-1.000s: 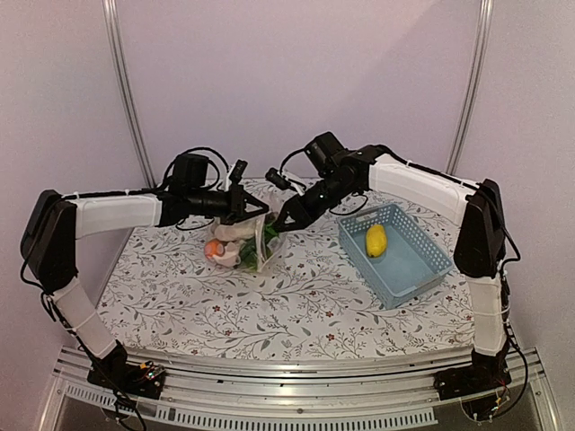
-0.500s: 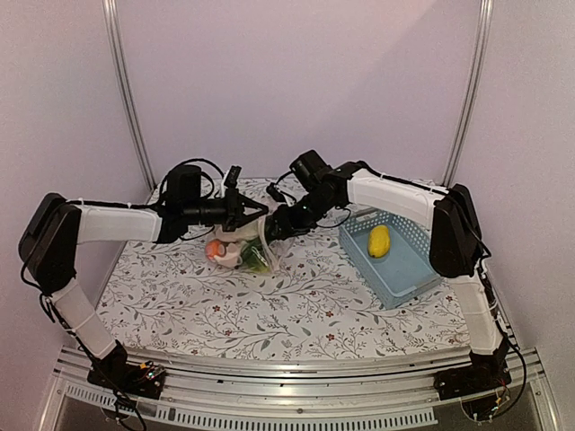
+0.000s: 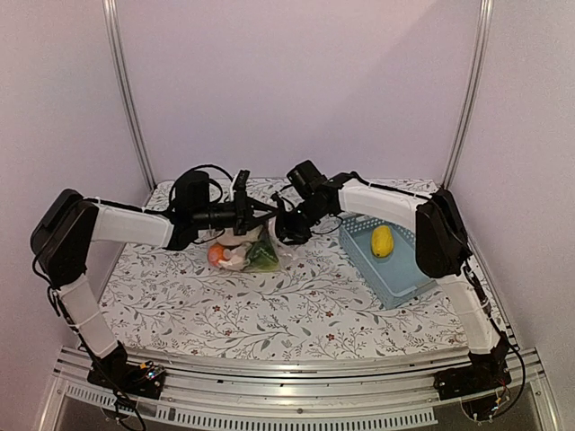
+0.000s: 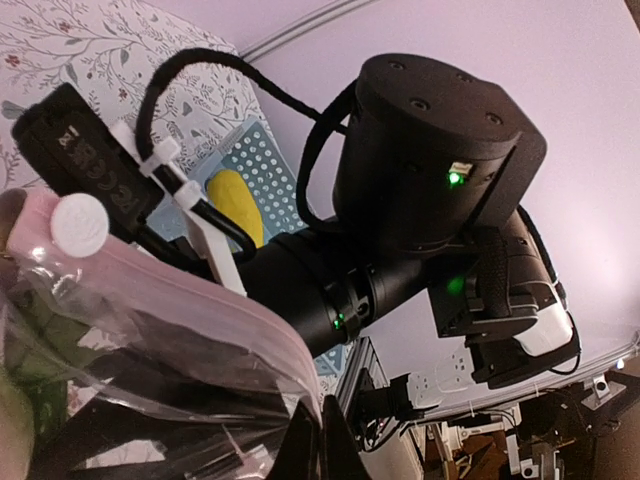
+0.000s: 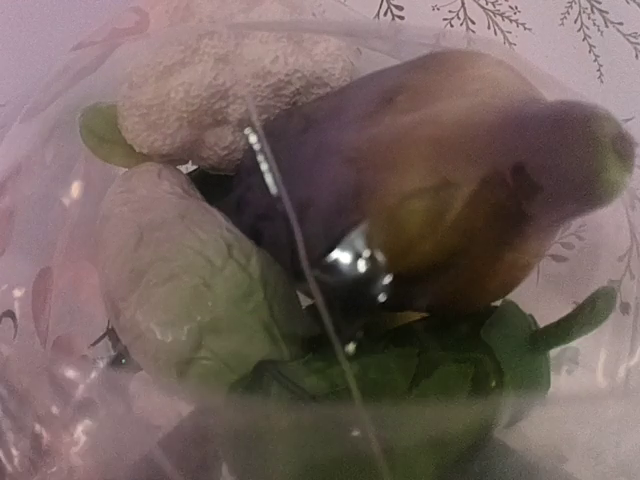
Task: Open the zip-top bag and remove the fake food
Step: Pick up the fake vegetable from the zipper food storage bag.
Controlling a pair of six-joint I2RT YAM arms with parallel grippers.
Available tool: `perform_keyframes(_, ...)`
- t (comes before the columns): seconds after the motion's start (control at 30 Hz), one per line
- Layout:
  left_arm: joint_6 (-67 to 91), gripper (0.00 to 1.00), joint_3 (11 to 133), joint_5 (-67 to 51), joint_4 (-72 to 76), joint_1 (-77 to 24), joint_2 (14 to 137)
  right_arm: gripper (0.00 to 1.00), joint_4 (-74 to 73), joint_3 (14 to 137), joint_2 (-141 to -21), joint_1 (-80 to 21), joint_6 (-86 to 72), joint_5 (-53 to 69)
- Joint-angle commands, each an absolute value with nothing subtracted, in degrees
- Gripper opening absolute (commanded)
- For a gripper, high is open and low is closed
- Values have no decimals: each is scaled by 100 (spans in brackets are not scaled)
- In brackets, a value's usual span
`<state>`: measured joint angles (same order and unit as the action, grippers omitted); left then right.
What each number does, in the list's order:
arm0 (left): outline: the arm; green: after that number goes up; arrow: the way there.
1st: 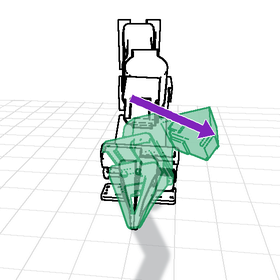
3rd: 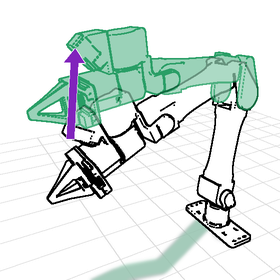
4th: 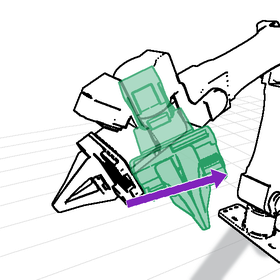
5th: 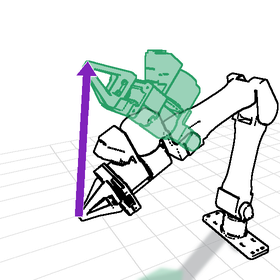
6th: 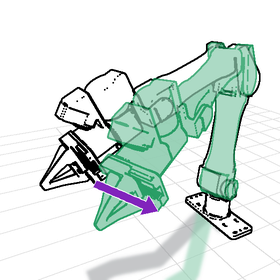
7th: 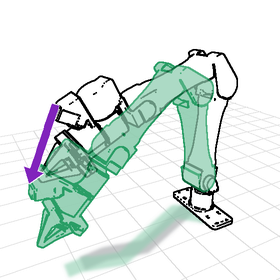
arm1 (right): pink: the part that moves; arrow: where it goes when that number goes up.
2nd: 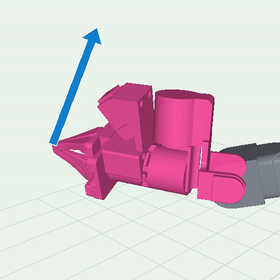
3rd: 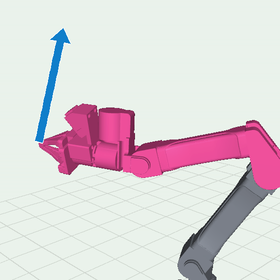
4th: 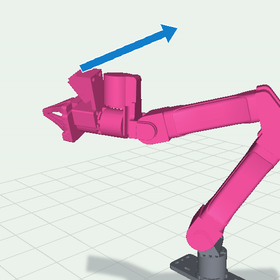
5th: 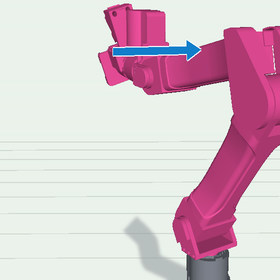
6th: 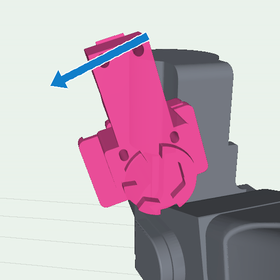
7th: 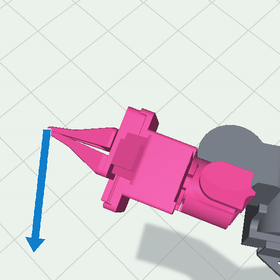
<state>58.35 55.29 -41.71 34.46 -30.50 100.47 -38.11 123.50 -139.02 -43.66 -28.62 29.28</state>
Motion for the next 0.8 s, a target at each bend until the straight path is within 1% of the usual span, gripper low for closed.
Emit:
perform_keyframes(0.0,5869,0,5644,-4518,3832,-3279,10241,71,-3347,12662,-14269,-4308,-3492,3234)
perform_keyframes(0.07,5854,0,5675,-4546,3836,-3318,10315,69,-3188,12710,-14364,-4298,-3619,3313)
perform_keyframes(0.23,5838,0,5683,-4542,3876,-3333,10415,39,-2933,12772,-14574,-4239,-3971,3408)
perform_keyframes(0.37,5663,0,5678,-4467,3670,-3310,10395,24,-2689,12412,-14472,-4136,-4091,3753)
perform_keyframes(0.47,5577,0,5669,-4412,3585,-3272,10356,22,-2293,11852,-14155,-3973,-4250,4170)
perform_keyframes(0.57,5238,0,5691,-4205,3124,-3238,10249,20,-1581,10977,-13643,-3809,-4588,4660)
perform_keyframes(0.67,4864,0,5761,-3999,2634,-3201,10124,18,-1308,10263,-13145,-3703,-4754,4974)
perform_keyframes(0.77,4777,0,5783,-3920,2517,-3142,10072,17,-1053,9726,-12636,-3692,-4701,5313)
